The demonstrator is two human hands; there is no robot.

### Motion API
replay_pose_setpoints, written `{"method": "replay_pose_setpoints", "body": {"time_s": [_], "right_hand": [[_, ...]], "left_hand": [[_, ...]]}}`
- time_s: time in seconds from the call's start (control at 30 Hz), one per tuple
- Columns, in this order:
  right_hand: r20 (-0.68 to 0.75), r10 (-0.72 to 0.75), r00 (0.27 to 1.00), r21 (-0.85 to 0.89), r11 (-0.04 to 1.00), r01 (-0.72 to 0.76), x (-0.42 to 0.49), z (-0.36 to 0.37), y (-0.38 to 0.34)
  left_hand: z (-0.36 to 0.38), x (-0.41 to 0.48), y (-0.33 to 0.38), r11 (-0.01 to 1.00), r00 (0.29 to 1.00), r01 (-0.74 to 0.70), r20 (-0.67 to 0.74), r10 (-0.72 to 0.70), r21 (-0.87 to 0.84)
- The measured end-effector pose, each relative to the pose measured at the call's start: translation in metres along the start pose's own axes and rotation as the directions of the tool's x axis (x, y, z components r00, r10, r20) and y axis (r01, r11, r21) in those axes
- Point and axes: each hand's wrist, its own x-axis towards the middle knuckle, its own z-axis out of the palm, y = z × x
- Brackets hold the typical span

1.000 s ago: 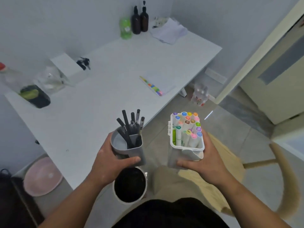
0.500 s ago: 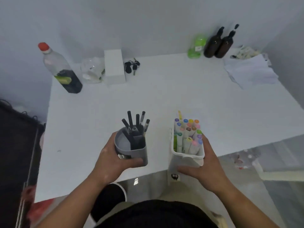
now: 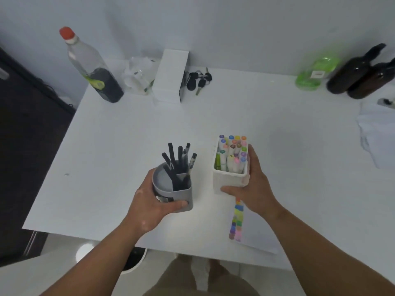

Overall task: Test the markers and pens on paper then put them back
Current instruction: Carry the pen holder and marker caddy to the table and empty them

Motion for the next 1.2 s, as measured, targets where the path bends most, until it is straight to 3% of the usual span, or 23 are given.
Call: {"method": "replay_pose_setpoints", "body": {"time_s": [0.4, 0.67, 0.93, 1.03, 1.13, 1.2], "right_hand": [[-0.108, -0.154, 0.982, -0.068, 0.987, 0.147, 0.118, 0.019, 0.032], [-0.183, -0.270, 0.945, -0.072, 0.963, 0.261, 0.171, 0.010, 0.046], [-0.241, -0.253, 0.937, -0.237, 0.952, 0.196, 0.135, -0.005, 0.056], [-0.223, -0.263, 0.939, -0.193, 0.956, 0.222, 0.079, 0.000, 0.065], [-0.031, -0.292, 0.956, -0.113, 0.951, 0.287, 0.018, 0.026, 0.068], [0.034, -0.324, 0.945, -0.141, 0.935, 0.326, -0.009, 0.048, 0.065]], "left_hand": [[0.001, 0.054, -0.037, 0.991, 0.990, -0.119, 0.084, 0.114, 0.057], [-0.007, 0.104, -0.046, 0.917, 0.934, -0.355, 0.032, 0.355, 0.180], [0.009, 0.107, -0.066, 0.832, 0.871, -0.475, 0.019, 0.491, 0.288], [0.010, 0.087, -0.068, 0.813, 0.878, -0.460, 0.044, 0.477, 0.358], [0.008, 0.060, -0.062, 0.701, 0.862, -0.474, 0.117, 0.493, 0.534], [0.008, 0.046, -0.054, 0.503, 0.816, -0.504, 0.196, 0.544, 0.703]]}}
